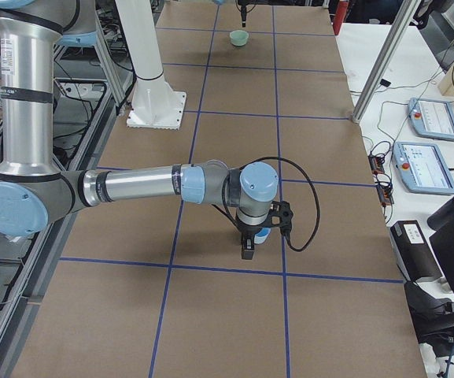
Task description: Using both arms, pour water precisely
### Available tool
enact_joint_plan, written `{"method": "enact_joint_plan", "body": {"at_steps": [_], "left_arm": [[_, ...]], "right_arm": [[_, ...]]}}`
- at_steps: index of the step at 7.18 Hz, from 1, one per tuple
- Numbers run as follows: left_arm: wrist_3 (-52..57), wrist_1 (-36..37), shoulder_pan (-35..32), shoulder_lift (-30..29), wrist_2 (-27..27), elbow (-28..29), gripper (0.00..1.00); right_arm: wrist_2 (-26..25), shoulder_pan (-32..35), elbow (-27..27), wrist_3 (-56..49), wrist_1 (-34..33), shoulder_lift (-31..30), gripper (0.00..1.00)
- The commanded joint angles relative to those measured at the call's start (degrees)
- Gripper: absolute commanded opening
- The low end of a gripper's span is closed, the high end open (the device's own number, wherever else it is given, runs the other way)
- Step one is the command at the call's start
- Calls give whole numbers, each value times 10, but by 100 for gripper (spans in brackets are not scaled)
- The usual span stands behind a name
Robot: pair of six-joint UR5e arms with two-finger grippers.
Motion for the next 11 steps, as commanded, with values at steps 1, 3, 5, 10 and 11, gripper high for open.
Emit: {"method": "enact_joint_plan", "body": {"at_steps": [1,3,5,10,11], "left_arm": [[-5,-5,26,-2,0,21,100],[-6,-5,45,-15,0,39,100],[-14,-4,45,-25,0,54,53],[-37,-1,44,-26,-88,48,0],[-67,2,31,-27,-130,15,0]], "right_arm": [[0,0,1,0,0,-1,100],[0,1,1,0,0,-2,100],[0,2,1,0,0,-3,100],[-1,6,11,0,-1,-7,100],[-1,6,12,0,0,-7,100]]}}
